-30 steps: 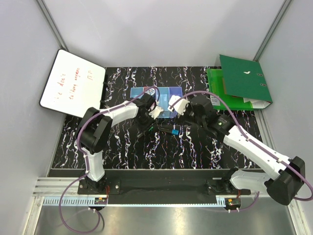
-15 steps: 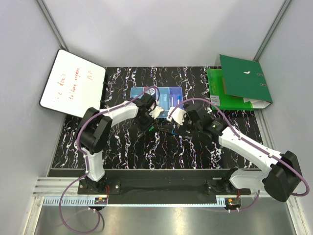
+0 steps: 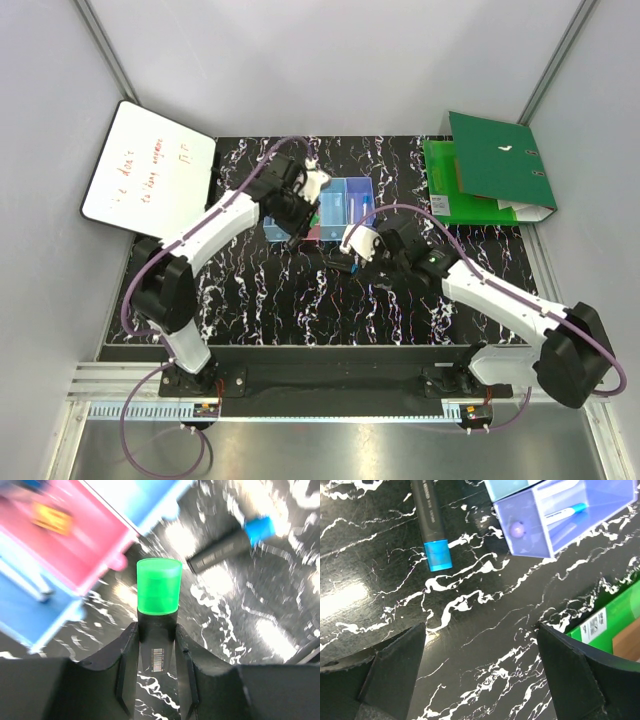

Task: Sort the stationery into containers
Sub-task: Pick up the stationery from the center of the board, then place the stationery in the storage box.

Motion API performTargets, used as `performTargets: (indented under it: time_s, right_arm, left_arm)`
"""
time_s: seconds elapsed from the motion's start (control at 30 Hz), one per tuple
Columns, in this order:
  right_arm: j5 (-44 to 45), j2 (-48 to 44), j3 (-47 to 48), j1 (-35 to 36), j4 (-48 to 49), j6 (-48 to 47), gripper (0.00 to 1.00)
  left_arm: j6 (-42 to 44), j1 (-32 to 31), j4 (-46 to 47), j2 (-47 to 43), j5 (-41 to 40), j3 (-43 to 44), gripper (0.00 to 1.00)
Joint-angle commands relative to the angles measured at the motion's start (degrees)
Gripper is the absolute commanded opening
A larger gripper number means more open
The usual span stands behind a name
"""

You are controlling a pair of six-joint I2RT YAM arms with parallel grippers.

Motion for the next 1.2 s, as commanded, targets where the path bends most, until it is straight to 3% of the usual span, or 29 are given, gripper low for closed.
performTargets:
  time_s: [0.0, 0.2, 0.6, 1.17]
  right_arm:
    - [-2.5, 2.5, 0.1, -0.2, 2.8, -2.6, 1.00]
    - [-4.7, 9.0, 2.4, -0.3, 3.9, -6.8, 1.00]
    - [-8.6, 24.4, 12.9, -0.2, 4.0, -11.3, 1.00]
    - [-17.7, 33.6, 17.6, -1.7, -1.2, -14.7, 0.95]
  left_arm:
    - [-2.9, 4.6, 1.7, -3.0, 0.5, 5.3, 0.00]
    - [-5.0, 8.2, 4.6, -1.6, -0.1, 9.8, 0.00]
    - [-8.4, 9.1, 5.3, 2.2, 0.2, 19.7, 0.00]
    - [-5.5, 11.7, 6.7, -3.1, -0.3, 18.7, 0.00]
